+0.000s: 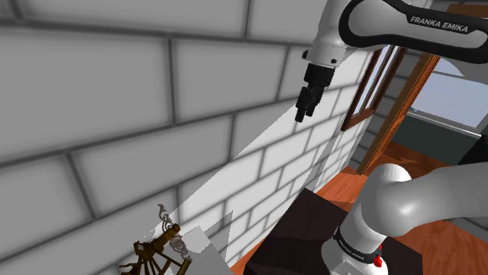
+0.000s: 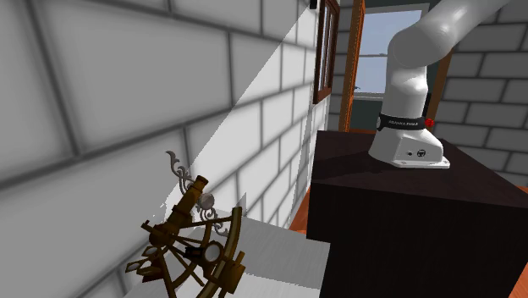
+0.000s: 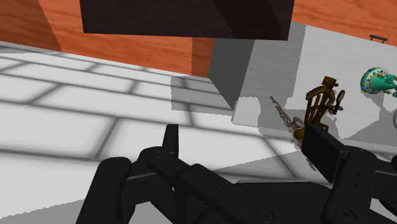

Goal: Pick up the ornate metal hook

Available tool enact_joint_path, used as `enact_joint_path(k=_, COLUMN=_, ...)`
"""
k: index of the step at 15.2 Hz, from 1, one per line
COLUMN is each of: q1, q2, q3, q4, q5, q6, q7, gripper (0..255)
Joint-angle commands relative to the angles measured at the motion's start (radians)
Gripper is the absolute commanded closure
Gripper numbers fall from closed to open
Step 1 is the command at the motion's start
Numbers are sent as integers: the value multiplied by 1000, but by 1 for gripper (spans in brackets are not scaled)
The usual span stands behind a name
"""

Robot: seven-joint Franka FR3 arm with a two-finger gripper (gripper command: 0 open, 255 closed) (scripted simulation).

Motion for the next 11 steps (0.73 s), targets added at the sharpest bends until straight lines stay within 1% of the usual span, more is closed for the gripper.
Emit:
enact_joint_path(k=1, q1=0, q2=0, q3=0, q4=0, q5=0, q6=0, q7=0, gripper=0)
enact_joint_path(k=6, q1=34, q2=5, q3=61, q4=-140, q5=34, q6=181, q7=23, gripper=0)
enact_joint_path(k=11, q1=72, q2=53, q3=127, q4=-249, q5=68, q6=375, q7=45, gripper=0)
